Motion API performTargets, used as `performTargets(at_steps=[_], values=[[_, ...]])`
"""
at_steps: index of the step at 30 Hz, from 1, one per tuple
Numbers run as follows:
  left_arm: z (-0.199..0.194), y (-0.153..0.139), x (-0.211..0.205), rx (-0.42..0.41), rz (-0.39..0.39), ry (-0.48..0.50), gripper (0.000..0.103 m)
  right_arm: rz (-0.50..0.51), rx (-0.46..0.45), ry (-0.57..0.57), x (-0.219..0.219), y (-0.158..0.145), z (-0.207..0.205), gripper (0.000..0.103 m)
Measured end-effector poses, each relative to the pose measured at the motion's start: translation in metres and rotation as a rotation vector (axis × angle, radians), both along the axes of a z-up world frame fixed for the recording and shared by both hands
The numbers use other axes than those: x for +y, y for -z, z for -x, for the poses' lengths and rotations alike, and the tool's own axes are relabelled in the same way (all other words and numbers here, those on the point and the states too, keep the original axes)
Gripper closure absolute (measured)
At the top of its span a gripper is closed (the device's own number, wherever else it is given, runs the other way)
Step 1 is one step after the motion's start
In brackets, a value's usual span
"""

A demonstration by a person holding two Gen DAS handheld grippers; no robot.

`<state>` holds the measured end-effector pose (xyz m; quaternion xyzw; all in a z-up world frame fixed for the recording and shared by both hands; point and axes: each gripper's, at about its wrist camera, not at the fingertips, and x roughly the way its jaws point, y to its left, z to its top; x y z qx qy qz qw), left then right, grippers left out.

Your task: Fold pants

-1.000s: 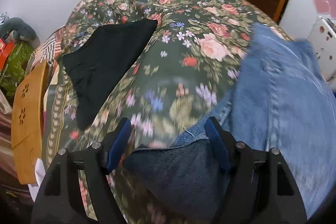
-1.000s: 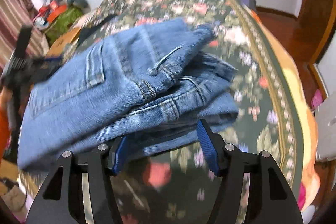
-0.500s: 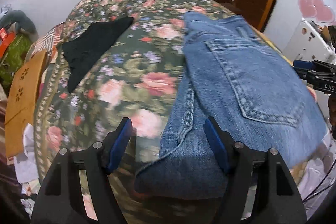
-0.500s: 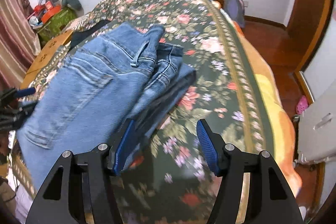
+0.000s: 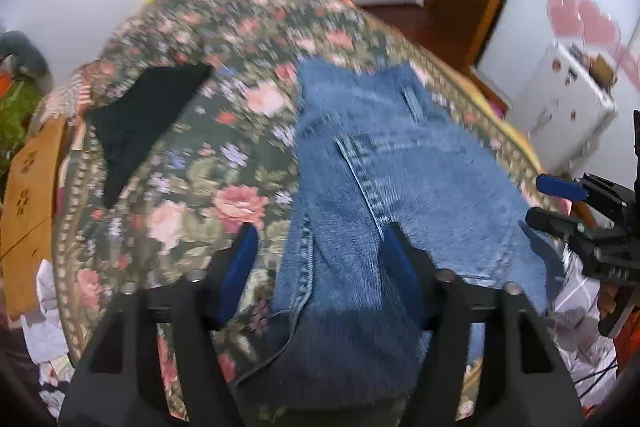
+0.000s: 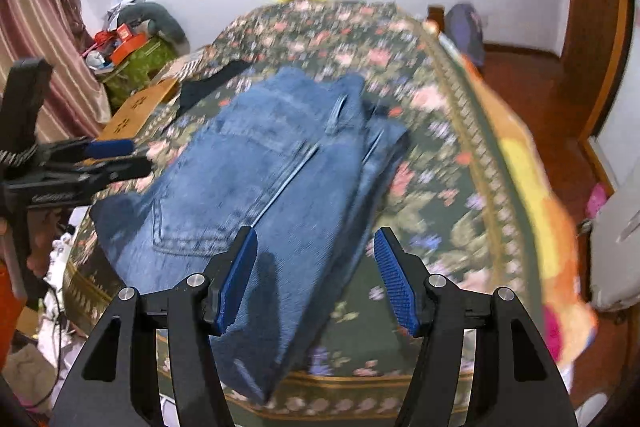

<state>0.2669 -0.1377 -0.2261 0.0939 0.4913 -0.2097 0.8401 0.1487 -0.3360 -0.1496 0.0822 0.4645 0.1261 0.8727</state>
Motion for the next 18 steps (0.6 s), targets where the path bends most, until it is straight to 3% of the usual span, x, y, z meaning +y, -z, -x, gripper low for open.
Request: performTargets(at_steps=[1,3,4,5,7,9,12,15,18], values=[[-0.006,0.009,-0.005,0.04,-0.014,0.017,0.063,-0.024,0.022,-0.007,0.003,0.008,-0.002,0.049],[-0.015,0.022,-0.012,0.091,-0.018,0.038,0.077,-0.059,0.049,-0.007,0.006,0.018,-0.005,0.063],[-0.016,0.023,-0.014,0.088,-0.012,0.043,0.082,-0.072,0.057,-0.006,0.007,0.023,-0.005,0.075],[-0.018,0.024,-0.015,0.076,-0.018,0.039,0.084,-0.065,0.058,0.003,0.007,0.025,-0.005,0.082],[-0.024,0.027,-0.014,0.066,-0.025,0.007,0.084,-0.055,0.053,0.003,0.006,0.029,-0.003,0.088],[-0.031,0.035,-0.011,0.068,-0.056,-0.018,0.083,-0.078,0.07,-0.003,0.001,0.035,-0.002,0.089],[-0.039,0.031,-0.004,0.104,-0.012,-0.01,0.083,-0.075,0.075,-0.027,0.0,0.032,-0.004,0.089],[-0.042,0.019,-0.001,0.064,-0.032,-0.002,0.083,-0.074,0.066,-0.035,-0.007,0.02,-0.009,0.088],[-0.052,0.006,0.0,0.035,-0.021,-0.003,0.074,-0.066,0.029,0.012,-0.023,0.007,-0.021,0.079]])
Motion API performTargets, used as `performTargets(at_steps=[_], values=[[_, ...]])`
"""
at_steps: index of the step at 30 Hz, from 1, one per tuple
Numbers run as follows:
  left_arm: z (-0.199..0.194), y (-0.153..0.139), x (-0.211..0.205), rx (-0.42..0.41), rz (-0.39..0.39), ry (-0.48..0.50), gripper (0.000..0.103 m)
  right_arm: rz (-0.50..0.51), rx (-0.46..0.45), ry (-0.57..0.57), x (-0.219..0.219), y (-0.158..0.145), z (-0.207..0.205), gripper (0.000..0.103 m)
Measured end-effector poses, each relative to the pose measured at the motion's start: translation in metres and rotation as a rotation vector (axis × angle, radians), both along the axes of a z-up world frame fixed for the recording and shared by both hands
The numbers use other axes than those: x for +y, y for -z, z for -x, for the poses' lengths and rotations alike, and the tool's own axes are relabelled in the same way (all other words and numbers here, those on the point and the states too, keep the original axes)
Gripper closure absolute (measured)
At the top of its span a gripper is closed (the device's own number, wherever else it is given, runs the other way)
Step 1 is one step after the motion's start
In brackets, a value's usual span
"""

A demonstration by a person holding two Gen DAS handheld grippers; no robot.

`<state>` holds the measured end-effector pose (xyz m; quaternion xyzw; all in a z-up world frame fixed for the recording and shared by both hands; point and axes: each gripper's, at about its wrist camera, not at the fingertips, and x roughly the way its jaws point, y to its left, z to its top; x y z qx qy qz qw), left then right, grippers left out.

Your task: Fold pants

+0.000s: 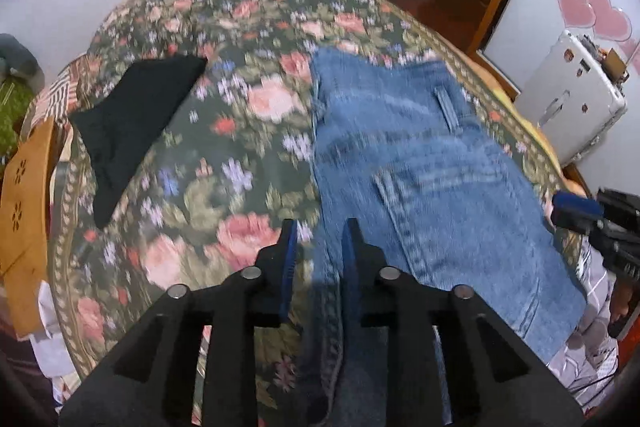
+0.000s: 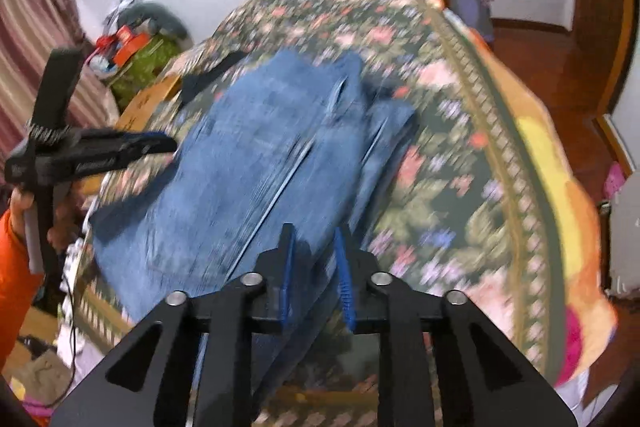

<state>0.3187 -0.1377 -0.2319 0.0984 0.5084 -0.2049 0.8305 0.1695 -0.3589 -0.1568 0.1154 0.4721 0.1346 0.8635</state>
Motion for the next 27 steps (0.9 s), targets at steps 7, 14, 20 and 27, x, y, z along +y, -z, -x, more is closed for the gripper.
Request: performTargets(at_steps=[7,14,20,27], values=[[-0.047,-0.003,-0.02,-0.009,0.018,0.028,0.064,0.027,-0.051,0.048,-0.014,-0.004,-0.062,0.066],[-0.073,0.01,-0.045,-0.003,0.03,0.088,0.064,0.01,-0.014,-0.01,-0.004,0.025,-0.124,0.067],[-0.087,0.026,-0.049,0.025,0.034,0.093,0.064,-0.018,-0.013,-0.047,0.003,0.043,-0.138,0.09],[-0.098,0.037,-0.065,0.029,-0.028,0.12,0.059,0.085,-0.112,0.012,-0.013,0.034,-0.134,0.093]])
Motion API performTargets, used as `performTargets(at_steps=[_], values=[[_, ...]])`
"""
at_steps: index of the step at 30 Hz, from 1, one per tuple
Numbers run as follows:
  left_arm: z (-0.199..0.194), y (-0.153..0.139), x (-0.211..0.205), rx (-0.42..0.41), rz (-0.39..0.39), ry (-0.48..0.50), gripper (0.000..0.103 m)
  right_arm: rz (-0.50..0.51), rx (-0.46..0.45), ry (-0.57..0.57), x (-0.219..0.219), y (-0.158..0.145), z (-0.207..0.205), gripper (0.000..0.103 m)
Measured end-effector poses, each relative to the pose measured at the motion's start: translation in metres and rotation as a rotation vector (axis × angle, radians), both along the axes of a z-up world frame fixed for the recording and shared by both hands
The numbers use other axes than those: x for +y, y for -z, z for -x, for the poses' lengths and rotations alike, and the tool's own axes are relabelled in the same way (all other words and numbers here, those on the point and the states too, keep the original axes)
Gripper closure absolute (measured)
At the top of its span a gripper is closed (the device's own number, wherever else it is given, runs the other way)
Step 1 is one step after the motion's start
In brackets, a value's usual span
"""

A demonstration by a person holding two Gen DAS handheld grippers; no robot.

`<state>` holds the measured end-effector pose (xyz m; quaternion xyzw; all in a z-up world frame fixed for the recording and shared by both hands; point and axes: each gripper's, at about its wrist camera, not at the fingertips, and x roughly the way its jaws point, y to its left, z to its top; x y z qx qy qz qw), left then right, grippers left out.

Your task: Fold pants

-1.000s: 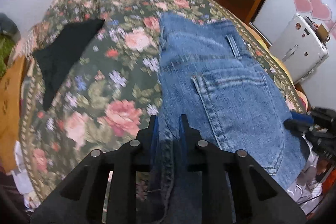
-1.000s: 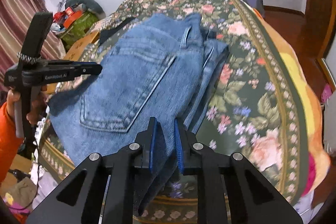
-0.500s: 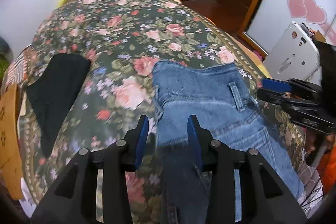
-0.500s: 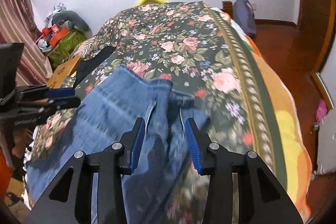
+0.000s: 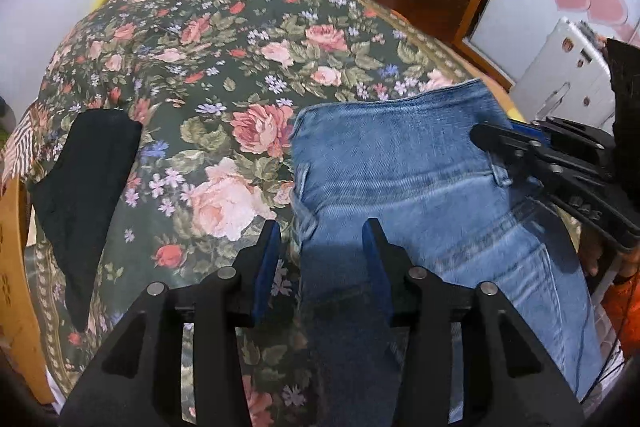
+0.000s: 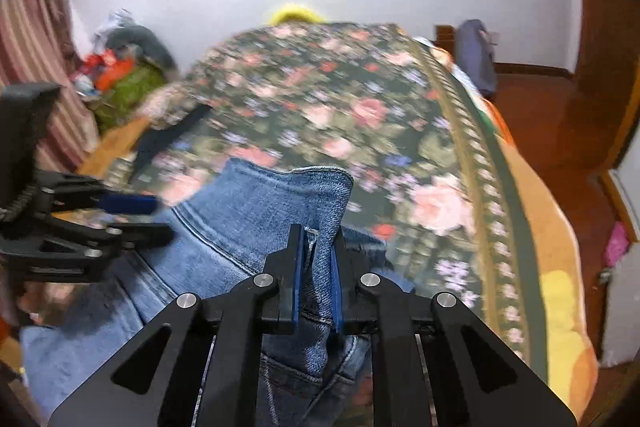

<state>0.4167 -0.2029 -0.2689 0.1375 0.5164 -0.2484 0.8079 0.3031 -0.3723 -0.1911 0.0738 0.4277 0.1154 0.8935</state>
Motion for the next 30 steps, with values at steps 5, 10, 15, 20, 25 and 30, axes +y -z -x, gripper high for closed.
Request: performTargets(at_steps=[5,10,15,20,25,30], values=[[-0.009,0.017,-0.012,0.018,-0.049,0.002,0.056,-0.032,0.129,0.0,-0.006,0.04,-0.011,0.093],[-0.004,0.001,-0.005,-0.003,-0.035,-0.019,0.055,-0.027,0.158,0.005,-0.016,0.015,-0.009,0.084],[0.013,-0.025,0.006,-0.055,-0.002,-0.048,0.049,0.002,0.126,0.026,-0.025,-0.015,0.016,0.064],[0.03,-0.039,0.013,-0.049,0.019,-0.06,0.03,-0.03,0.093,0.053,-0.024,-0.033,0.046,0.041],[0.043,-0.031,0.019,0.025,0.005,-0.054,0.03,-0.064,0.124,0.051,-0.013,-0.026,0.067,0.035],[0.052,-0.011,0.025,0.143,0.03,-0.046,0.03,-0.15,0.215,0.068,-0.013,0.001,0.074,0.034]])
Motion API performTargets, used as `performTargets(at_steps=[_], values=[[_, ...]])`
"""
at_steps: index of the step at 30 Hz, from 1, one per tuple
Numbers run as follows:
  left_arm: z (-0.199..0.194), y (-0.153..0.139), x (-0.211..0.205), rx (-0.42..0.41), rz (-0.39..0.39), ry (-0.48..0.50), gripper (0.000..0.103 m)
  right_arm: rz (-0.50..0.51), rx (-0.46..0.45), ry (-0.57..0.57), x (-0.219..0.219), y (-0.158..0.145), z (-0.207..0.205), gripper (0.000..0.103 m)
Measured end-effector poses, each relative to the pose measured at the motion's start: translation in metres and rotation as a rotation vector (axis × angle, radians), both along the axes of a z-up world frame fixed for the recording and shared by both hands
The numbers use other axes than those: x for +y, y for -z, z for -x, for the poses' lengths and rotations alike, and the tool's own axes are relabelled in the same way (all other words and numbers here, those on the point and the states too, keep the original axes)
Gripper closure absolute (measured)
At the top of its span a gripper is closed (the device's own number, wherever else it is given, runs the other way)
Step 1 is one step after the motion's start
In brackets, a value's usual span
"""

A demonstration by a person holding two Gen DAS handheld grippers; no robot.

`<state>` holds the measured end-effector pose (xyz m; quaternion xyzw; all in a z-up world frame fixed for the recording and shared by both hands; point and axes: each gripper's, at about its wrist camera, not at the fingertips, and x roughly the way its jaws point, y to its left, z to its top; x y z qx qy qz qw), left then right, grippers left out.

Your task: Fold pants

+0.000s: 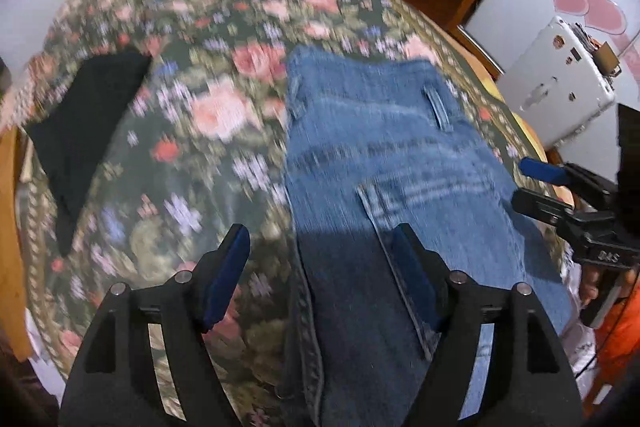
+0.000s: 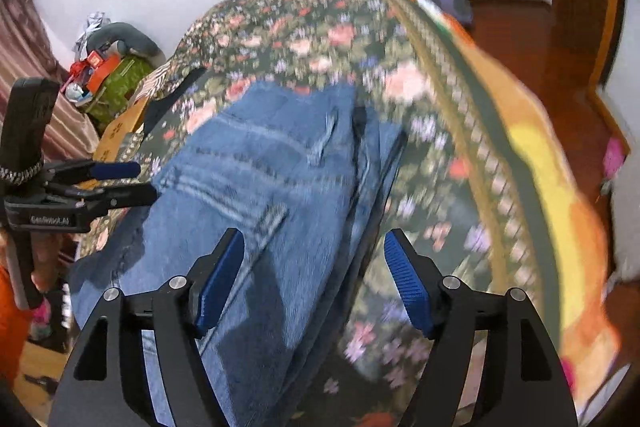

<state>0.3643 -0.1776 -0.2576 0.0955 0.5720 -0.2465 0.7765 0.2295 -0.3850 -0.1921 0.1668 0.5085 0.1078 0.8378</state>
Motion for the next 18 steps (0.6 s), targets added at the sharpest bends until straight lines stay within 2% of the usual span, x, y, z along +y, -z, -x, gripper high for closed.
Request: performTargets(at_steps=[2,4,12,18], values=[[0.002,0.005,0.001,0.014,0.007,0.0,0.027,-0.036,0.038,0.017,-0.002,0.012,0.001,0.034],[-0.001,0.008,0.0,0.019,0.009,-0.004,0.019,-0.085,0.062,0.027,-0.005,0.022,-0.001,0.033],[-0.024,0.025,-0.021,0.139,0.047,0.034,0.018,-0.246,0.117,0.039,-0.01,0.05,-0.022,0.026],[-0.042,0.042,-0.028,0.244,0.099,0.032,0.012,-0.267,0.127,-0.006,0.002,0.055,-0.037,0.023]])
